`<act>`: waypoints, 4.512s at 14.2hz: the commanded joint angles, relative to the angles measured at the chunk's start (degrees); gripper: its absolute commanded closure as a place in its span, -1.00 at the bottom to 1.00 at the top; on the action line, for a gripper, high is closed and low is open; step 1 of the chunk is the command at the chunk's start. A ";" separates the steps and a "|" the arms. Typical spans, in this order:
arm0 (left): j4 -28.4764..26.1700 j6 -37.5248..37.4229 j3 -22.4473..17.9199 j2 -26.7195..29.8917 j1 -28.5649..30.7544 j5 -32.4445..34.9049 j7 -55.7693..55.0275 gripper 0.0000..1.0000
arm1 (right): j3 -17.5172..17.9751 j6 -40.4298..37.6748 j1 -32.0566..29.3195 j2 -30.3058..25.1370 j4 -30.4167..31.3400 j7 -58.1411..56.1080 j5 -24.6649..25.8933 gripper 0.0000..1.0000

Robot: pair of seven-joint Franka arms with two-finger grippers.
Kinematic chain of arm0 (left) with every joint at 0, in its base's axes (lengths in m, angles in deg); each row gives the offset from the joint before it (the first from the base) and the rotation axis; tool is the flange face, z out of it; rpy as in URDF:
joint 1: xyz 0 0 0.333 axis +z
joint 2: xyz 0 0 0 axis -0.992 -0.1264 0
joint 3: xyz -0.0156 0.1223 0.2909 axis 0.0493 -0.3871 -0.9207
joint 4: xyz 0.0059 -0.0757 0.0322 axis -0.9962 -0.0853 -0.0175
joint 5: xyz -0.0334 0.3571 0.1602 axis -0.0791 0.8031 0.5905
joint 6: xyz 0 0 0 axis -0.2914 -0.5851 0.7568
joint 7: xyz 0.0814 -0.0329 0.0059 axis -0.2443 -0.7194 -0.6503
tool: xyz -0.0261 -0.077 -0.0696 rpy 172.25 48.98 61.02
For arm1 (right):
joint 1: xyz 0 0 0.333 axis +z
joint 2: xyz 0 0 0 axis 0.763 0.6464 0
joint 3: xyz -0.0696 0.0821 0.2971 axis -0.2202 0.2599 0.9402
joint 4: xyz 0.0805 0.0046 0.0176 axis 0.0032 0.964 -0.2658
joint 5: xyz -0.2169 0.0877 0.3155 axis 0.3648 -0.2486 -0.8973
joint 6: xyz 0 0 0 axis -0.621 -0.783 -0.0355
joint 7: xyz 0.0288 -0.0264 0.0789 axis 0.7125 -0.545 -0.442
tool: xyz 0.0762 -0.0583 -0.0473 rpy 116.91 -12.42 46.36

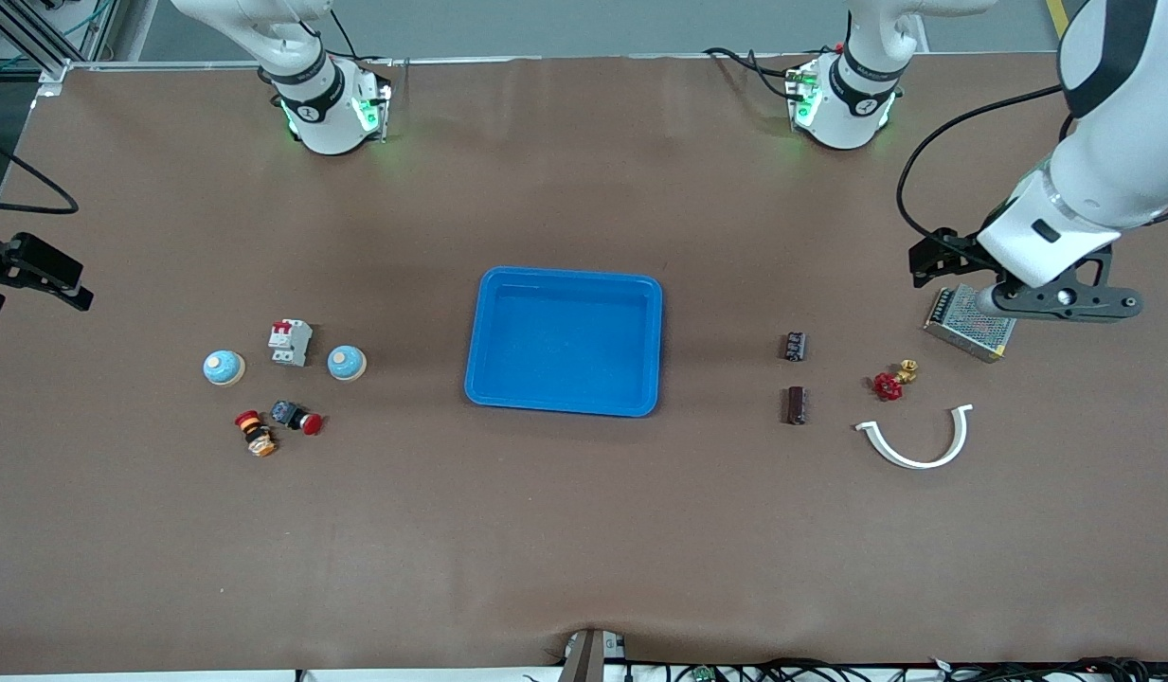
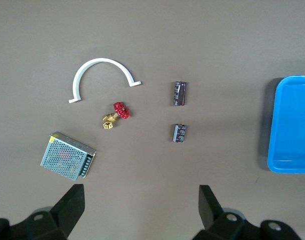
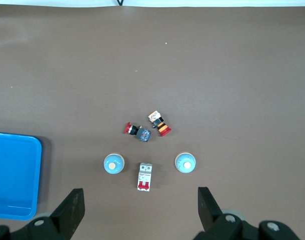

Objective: Place electrolytic capacitor and blue bell in tray
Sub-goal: 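Move the left gripper toward the brown capacitors while the right gripper reaches the bells, then grasp the short capacitor with the left gripper while the right gripper grasps a bell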

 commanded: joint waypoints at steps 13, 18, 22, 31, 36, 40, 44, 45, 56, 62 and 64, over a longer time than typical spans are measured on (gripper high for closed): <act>-23.03 16.69 3.22 7.23 0.68 0.55 -0.98 -1.00 | -0.12 -0.38 9.49 10.04 1.31 0.98 1.00 -1.00; -29.27 22.57 4.62 7.32 0.59 0.55 -3.69 -1.00 | -0.21 5.14 13.00 10.75 8.42 7.31 1.35 -1.00; -34.29 28.99 5.69 6.88 0.68 0.55 -4.67 -1.00 | -0.21 12.35 12.75 10.75 15.19 7.31 1.96 -1.00; -37.98 41.73 6.83 -0.15 0.33 0.38 -8.10 -1.00 | -0.21 23.96 11.61 10.31 25.84 4.59 2.67 -1.00; -42.11 51.49 7.00 -4.62 0.24 0.38 -8.27 -1.00 | -0.21 26.32 10.81 10.67 29.34 3.00 2.49 -1.00; -43.44 57.99 6.92 -9.11 0.24 1.17 -8.27 -1.00 | -0.13 29.42 11.25 10.84 32.78 2.57 2.49 -1.00; -43.44 61.17 6.83 -11.66 -0.11 2.65 -8.01 -1.00 | -0.12 29.94 12.39 12.24 33.75 2.57 2.41 -1.00; -43.35 61.69 6.83 -12.10 0.23 5.01 -8.09 -1.00 | -0.21 30.46 12.39 12.77 33.75 2.57 2.41 -1.00; -42.91 67.24 6.21 -16.94 0.76 8.20 -8.01 -1.00 | -0.21 42.60 13.10 16.03 38.40 1.77 2.49 -1.00; -42.73 67.24 6.21 -16.85 0.76 8.29 -7.83 -1.00 | -0.21 43.39 13.01 18.13 38.41 1.69 2.58 -1.00; -42.73 67.24 6.21 -16.94 1.20 8.29 -7.74 -0.97 | -0.30 44.17 12.83 19.01 38.32 1.69 2.58 -1.00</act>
